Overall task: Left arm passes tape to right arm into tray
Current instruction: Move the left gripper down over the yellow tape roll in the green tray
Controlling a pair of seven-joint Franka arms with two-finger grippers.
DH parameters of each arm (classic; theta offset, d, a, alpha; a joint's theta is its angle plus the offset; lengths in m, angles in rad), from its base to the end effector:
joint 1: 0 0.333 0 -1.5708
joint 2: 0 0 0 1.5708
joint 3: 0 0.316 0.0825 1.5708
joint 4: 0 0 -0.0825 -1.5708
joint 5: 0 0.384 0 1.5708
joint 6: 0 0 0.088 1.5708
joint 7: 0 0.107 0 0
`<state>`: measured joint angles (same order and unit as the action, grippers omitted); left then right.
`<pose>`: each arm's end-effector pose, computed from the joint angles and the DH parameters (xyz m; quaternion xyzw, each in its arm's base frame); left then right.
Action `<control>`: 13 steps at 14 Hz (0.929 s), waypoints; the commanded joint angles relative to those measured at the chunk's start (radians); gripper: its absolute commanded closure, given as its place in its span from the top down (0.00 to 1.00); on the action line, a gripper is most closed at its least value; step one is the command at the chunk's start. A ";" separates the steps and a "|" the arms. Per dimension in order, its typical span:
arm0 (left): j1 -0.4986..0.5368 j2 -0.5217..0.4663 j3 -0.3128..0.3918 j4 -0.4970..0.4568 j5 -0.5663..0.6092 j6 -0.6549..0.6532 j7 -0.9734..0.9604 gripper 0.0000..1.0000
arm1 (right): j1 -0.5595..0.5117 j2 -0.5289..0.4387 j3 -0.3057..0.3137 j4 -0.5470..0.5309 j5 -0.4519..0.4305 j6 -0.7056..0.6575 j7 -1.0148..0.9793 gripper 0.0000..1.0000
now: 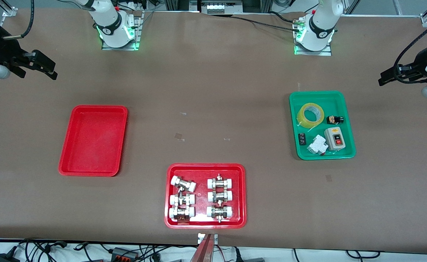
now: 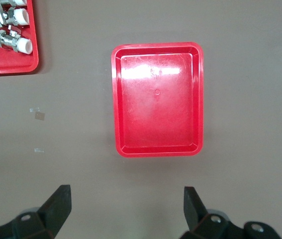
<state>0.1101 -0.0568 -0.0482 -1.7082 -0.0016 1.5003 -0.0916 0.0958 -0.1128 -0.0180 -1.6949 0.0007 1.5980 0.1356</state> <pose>0.5238 0.0316 0.5854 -0.9942 -0.0766 0.0755 0.0017 0.5195 0.0400 0.6288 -0.9996 0.0289 -0.0078 0.0022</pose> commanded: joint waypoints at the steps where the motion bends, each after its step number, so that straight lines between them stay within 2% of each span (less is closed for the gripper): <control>1: -0.013 0.012 0.011 0.024 -0.011 -0.006 0.021 1.00 | -0.005 0.001 -0.002 0.003 0.028 -0.001 -0.072 1.00; 10: -0.021 0.044 0.005 0.006 -0.012 0.004 0.024 1.00 | -0.010 0.005 -0.007 0.011 0.035 -0.009 -0.065 1.00; 12: -0.014 0.048 0.007 -0.062 -0.011 0.055 0.023 1.00 | -0.013 0.007 -0.008 0.009 0.028 -0.009 -0.059 1.00; 13: 0.002 0.060 0.007 -0.138 -0.012 0.143 0.023 1.00 | -0.021 0.008 -0.008 0.001 0.025 -0.009 -0.059 1.00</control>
<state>0.0943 -0.0068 -0.0476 -1.7431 -0.0024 1.5377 -0.0907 0.0928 -0.1099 -0.0269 -1.6951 0.0196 1.5976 0.0933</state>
